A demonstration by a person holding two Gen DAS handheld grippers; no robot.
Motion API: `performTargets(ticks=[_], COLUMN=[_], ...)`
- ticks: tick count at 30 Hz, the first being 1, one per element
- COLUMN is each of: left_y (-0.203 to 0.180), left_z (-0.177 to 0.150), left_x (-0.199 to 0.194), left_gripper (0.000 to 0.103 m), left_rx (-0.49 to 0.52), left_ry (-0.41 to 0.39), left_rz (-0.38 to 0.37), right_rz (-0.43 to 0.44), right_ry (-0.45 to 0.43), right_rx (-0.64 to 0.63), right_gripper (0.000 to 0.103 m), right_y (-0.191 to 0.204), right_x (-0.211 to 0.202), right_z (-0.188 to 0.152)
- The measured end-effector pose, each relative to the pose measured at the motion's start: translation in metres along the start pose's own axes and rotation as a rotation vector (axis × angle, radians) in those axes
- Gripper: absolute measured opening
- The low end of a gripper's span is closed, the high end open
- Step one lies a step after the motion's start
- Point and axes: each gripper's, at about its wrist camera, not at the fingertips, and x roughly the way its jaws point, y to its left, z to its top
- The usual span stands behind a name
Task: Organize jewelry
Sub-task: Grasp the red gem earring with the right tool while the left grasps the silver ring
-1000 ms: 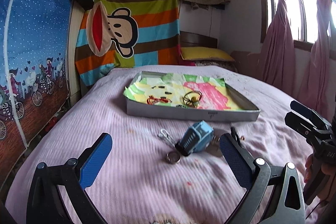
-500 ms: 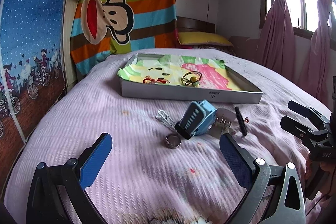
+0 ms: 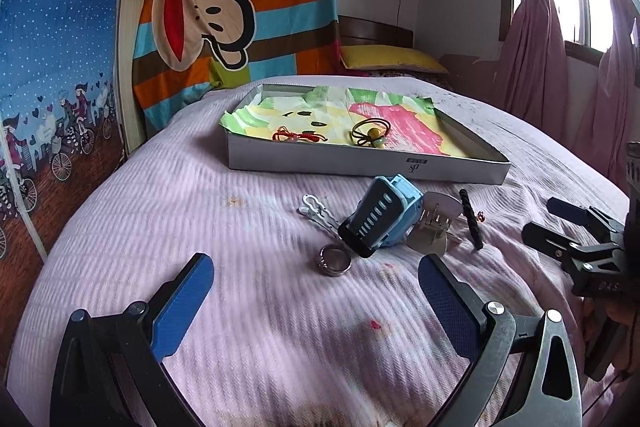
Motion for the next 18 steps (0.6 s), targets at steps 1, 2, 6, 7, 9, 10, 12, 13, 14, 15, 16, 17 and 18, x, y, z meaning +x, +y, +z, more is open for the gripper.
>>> performTargets(ticks=[1, 2, 6, 7, 9, 10, 12, 13, 14, 15, 16, 17, 18], left_y=[0.0, 0.0, -0.002, -0.003, -0.005, -0.006, -0.008, -0.008, -0.007, -0.007, -0.006, -0.004, -0.004], left_z=[0.001, 0.001, 0.002, 0.002, 0.002, 0.002, 0.002, 0.002, 0.002, 0.002, 0.002, 0.002, 0.001], left_x=[0.001, 0.002, 0.006, 0.008, 0.011, 0.013, 0.015, 0.017, 0.018, 0.02, 0.021, 0.022, 0.023], left_gripper=[0.103, 0.102, 0.091, 0.088, 0.083, 0.079, 0.074, 0.071, 0.069, 0.067, 0.063, 0.062, 0.058], left_rx=[0.001, 0.001, 0.01, 0.014, 0.022, 0.025, 0.028, 0.028, 0.026, 0.021, 0.013, 0.007, 0.001], left_ry=[0.001, 0.002, 0.017, 0.023, 0.034, 0.039, 0.048, 0.054, 0.06, 0.066, 0.072, 0.076, 0.08], left_rz=[-0.002, -0.004, -0.017, -0.022, -0.033, -0.038, -0.048, -0.053, -0.057, -0.061, -0.066, -0.068, -0.071], right_rz=[-0.003, -0.006, 0.004, 0.012, 0.036, 0.044, 0.064, 0.076, 0.089, 0.1, 0.112, 0.121, 0.129], right_ry=[0.011, 0.023, 0.067, 0.08, 0.11, 0.119, 0.137, 0.144, 0.148, 0.151, 0.155, 0.159, 0.162], right_rx=[0.001, 0.002, -0.005, -0.009, -0.018, -0.019, -0.017, -0.014, -0.009, -0.005, 0.0, 0.001, 0.002], right_gripper=[0.102, 0.102, 0.096, 0.094, 0.083, 0.081, 0.073, 0.071, 0.07, 0.07, 0.07, 0.068, 0.065], right_y=[0.0, 0.0, 0.003, 0.004, 0.008, 0.009, 0.01, 0.01, 0.01, 0.011, 0.011, 0.012, 0.013], right_x=[0.003, 0.007, 0.02, 0.024, 0.033, 0.035, 0.042, 0.045, 0.048, 0.05, 0.054, 0.056, 0.059], right_z=[0.0, 0.001, 0.003, 0.004, 0.004, 0.004, 0.005, 0.006, 0.006, 0.007, 0.008, 0.009, 0.01])
